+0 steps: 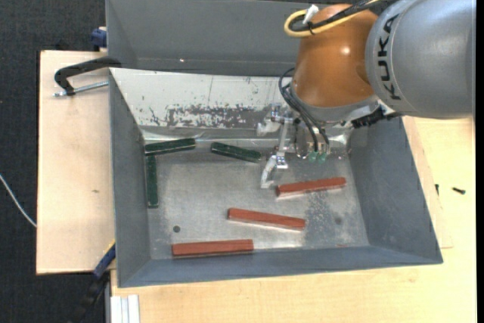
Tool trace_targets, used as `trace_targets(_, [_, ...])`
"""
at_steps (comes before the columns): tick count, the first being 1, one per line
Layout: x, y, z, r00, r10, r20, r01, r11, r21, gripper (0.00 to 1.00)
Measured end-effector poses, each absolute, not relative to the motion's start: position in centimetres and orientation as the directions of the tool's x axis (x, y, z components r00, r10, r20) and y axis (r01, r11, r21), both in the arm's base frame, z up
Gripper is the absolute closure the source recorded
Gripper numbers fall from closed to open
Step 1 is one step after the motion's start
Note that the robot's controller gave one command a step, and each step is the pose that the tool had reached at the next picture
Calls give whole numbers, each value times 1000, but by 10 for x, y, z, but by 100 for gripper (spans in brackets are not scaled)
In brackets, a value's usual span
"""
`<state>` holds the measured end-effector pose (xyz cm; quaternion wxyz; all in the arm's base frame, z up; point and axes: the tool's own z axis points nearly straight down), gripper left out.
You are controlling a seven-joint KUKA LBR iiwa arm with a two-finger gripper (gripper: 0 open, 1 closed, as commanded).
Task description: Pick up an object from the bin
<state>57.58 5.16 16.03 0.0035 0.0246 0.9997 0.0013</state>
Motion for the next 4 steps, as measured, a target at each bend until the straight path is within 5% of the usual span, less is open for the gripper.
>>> trace_targets(1, [539,15,103,-992,130,4,130,992,0,0])
trace_targets(3, [517,-1,87,-974,226,4,226,974,2,0])
trace_targets(4, [515,-10,94,-997,77,1,77,997,1,0])
